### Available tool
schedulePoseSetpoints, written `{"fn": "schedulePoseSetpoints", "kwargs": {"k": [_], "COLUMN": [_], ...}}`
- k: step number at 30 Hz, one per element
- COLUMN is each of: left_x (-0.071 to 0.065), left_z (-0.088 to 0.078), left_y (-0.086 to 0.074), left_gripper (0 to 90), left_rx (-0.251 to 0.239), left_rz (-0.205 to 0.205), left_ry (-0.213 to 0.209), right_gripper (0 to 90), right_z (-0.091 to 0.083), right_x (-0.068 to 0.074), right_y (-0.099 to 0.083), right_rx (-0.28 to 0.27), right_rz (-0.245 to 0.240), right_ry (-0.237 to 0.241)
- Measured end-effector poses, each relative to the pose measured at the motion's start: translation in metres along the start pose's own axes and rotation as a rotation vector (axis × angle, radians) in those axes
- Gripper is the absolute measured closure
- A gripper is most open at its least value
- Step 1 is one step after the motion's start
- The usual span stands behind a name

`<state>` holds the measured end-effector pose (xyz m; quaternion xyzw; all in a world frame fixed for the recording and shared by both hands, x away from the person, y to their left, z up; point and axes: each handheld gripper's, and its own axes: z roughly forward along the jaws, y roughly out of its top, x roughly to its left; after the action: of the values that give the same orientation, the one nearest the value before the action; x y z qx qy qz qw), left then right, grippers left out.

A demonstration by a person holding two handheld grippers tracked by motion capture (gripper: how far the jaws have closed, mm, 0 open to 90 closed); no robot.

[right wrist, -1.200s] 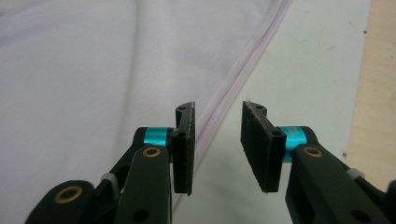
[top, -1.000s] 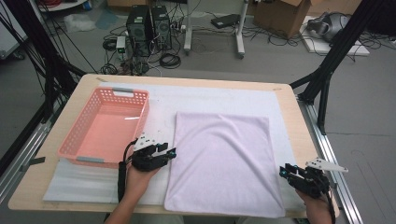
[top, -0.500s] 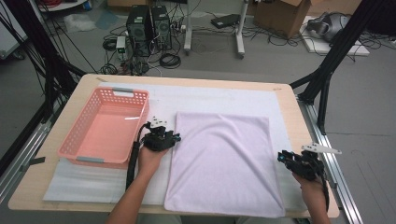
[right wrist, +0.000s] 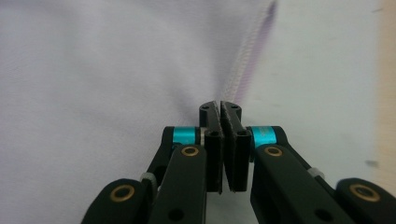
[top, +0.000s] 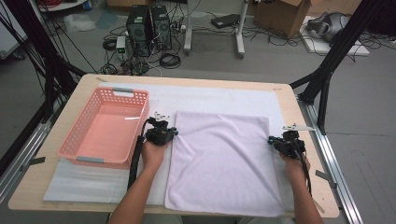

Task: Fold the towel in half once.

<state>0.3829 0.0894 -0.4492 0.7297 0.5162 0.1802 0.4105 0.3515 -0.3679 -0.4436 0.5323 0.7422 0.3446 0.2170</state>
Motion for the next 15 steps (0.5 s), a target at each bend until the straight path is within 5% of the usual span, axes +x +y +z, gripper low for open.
{"fn": "schedulePoseSetpoints", "kwargs": {"k": [2,4,7,12,15], "left_x": [0.002,0.001,0.004,0.008,0.007], "left_z": [0.000,0.000,0.000,-0.003,-0.006], "left_y": [-0.001,-0.001,-0.001,-0.002,0.000], "left_gripper": [88.0,87.6,77.6,63.2,53.3], "left_rx": [0.001,-0.001,-0.004,-0.036,-0.089], "left_rz": [-0.007,0.017,-0.002,-0.004,-0.017], "left_ry": [-0.007,-0.008,-0.027,-0.085,-0.130], "right_gripper": [88.1,85.5,70.2,73.7,79.3], "right_z": [-0.002,0.000,-0.001,-0.005,0.006], "right_x": [-0.005,-0.008,-0.004,-0.008,-0.004], "right_y": [-0.001,-0.002,0.001,0.014,0.022], "right_rx": [-0.008,0.000,-0.024,-0.077,-0.054], "right_rz": [0.031,0.072,0.043,0.026,-0.005], "right_ry": [-0.040,-0.017,-0.043,0.000,0.092]}}
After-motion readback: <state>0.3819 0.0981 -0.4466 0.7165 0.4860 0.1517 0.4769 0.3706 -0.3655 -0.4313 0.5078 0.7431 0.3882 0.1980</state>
